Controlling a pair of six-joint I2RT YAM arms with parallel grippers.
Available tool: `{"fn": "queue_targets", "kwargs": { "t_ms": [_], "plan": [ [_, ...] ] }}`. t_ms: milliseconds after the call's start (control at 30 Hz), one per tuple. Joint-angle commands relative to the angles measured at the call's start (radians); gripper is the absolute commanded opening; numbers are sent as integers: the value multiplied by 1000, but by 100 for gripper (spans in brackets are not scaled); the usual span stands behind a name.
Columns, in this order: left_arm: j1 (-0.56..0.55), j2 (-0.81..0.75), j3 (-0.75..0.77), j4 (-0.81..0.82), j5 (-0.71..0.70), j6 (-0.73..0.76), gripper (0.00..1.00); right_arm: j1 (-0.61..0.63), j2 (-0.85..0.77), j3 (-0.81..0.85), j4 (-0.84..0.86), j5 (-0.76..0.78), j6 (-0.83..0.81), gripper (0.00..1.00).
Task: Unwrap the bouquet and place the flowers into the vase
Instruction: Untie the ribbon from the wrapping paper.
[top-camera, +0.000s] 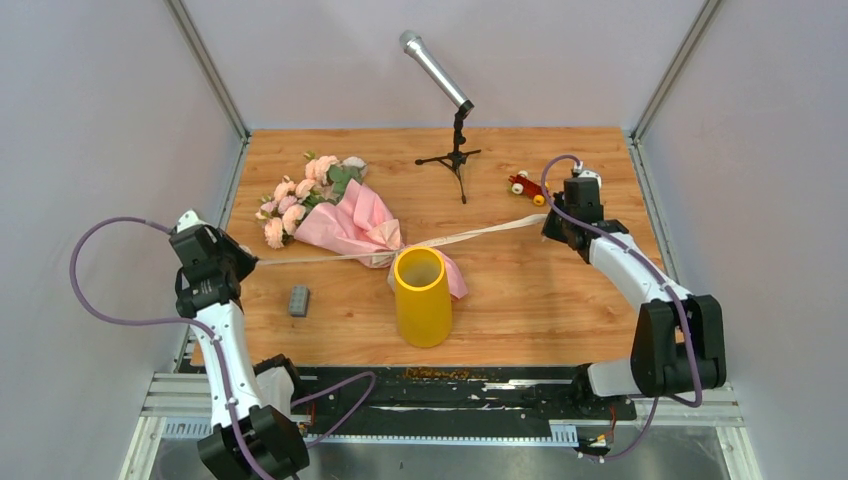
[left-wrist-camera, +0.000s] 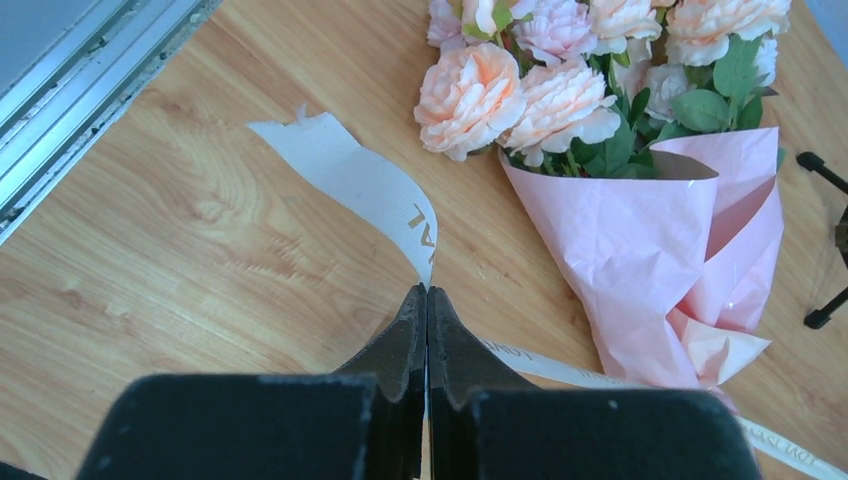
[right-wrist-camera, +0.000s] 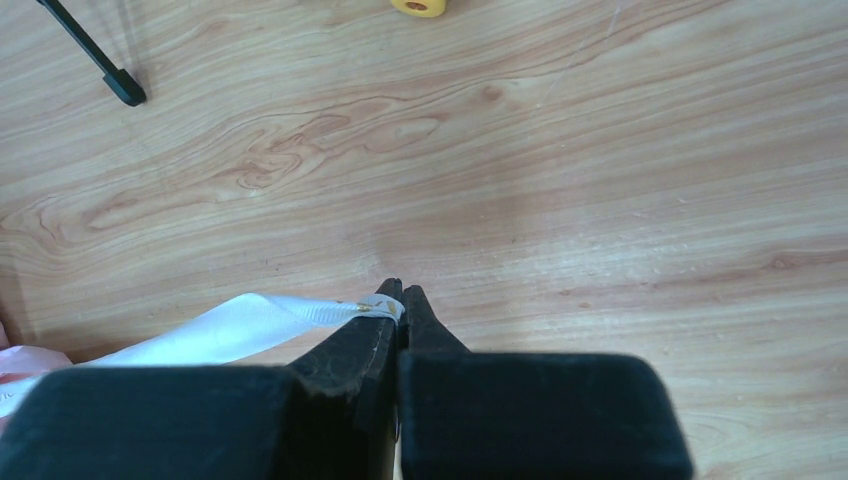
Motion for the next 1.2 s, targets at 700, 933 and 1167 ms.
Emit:
{"fn": "queue_targets", "kwargs": {
  "t_ms": [700,933,1167],
  "plan": [
    [79,-87,280,-78,-87,-40,0,-313,-210,-83,-42,-202,-60,0],
    [79,-120,353,-113,-149,-35,0,-389,-258,-84,-80,-221,-88,0],
    [79,-133,423,-131,-152,-55,0,-444,-322,-64,-144,-214,-117,0]
  ]
}}
